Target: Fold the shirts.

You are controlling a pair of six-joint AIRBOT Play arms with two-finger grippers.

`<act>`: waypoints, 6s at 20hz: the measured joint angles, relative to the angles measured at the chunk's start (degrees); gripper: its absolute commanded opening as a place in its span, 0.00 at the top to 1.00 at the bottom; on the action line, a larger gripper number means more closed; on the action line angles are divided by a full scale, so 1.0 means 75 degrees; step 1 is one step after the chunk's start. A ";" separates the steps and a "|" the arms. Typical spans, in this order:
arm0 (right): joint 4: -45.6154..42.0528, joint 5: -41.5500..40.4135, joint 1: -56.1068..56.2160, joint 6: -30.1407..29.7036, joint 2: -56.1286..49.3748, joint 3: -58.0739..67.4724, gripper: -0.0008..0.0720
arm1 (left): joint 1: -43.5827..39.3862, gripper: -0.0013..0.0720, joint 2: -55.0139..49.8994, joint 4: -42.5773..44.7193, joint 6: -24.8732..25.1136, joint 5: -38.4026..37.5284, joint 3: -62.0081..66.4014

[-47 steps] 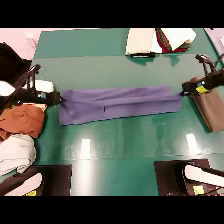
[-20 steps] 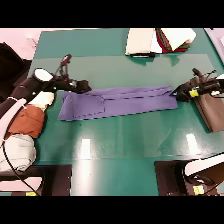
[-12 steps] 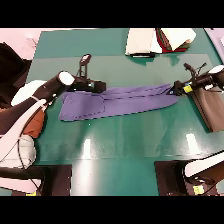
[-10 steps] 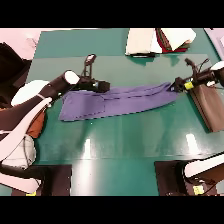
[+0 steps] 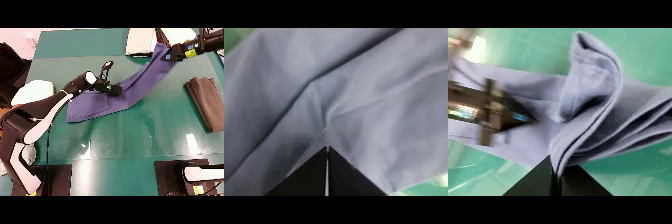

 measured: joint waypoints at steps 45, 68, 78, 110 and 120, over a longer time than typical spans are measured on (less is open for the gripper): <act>0.1381 -0.2678 0.2119 0.0125 -0.2031 -0.3069 0.18 | 0.3197 0.95 0.5415 0.2614 -0.0058 -0.1833 -0.0114; -0.1556 -0.2795 -0.1734 0.0510 -0.0487 -0.1215 0.97 | 0.1207 0.95 0.5321 0.2209 -0.0067 -0.1626 -0.0122; -0.1338 -0.2713 -0.4893 0.0589 0.0096 -0.1070 0.97 | 0.1142 0.95 0.5321 0.2148 -0.0085 -0.1338 -0.0122; -0.4803 0.0221 -0.6225 0.0586 0.1897 -0.3413 0.37 | 0.1142 0.95 0.5321 0.2157 -0.0061 -0.1501 -0.0122; -0.1603 -0.0781 -0.4966 0.0632 0.2981 -0.3698 0.38 | 0.1142 0.95 0.5321 0.2157 -0.0061 -0.1495 -0.0122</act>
